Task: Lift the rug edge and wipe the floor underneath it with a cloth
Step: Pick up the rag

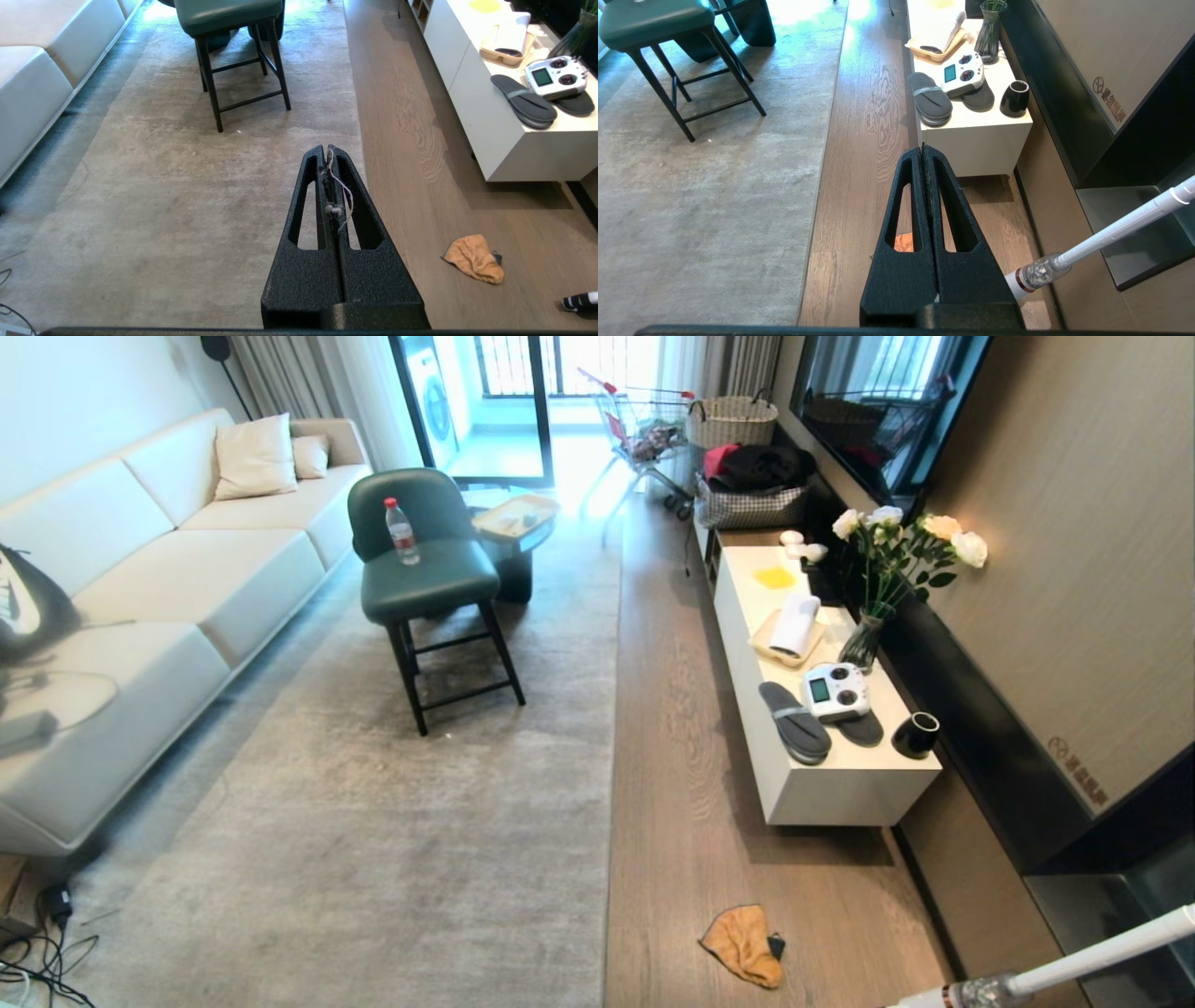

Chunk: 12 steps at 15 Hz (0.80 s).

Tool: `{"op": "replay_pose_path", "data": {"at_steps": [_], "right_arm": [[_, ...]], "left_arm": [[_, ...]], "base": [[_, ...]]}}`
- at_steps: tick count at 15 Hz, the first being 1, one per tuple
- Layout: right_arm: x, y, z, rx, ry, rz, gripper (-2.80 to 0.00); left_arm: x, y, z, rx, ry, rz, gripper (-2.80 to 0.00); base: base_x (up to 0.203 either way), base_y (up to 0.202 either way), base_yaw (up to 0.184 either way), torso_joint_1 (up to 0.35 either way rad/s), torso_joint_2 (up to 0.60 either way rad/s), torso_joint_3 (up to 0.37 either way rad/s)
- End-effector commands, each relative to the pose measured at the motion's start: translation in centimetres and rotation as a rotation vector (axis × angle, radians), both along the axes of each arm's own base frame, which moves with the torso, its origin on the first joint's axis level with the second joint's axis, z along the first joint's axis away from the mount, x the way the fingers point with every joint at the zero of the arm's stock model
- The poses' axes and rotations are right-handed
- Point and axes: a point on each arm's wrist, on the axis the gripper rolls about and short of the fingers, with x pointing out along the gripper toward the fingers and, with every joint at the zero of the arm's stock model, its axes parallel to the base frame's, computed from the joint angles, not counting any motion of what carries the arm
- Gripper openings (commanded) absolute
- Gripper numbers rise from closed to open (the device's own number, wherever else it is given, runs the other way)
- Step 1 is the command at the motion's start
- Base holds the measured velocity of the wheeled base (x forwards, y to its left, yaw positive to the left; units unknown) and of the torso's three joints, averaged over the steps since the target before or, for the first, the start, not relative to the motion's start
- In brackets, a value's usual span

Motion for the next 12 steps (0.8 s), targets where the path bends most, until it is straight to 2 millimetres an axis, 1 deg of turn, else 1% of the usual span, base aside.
{"op": "replay_pose_path", "data": {"at_steps": [1,12], "right_arm": [[0.00,0.00,0.00,0.000,0.000,0.000,-2.80],[0.00,0.00,-0.01,0.000,0.001,0.000,-2.80]], "left_arm": [[0.00,0.00,0.00,0.000,-0.001,0.000,-2.80],[0.00,0.00,0.00,0.000,0.000,0.000,-2.80]], "base": [[0.000,0.000,0.000,0.000,0.00,0.000],[0.000,0.000,0.000,0.000,0.00,0.000]]}}
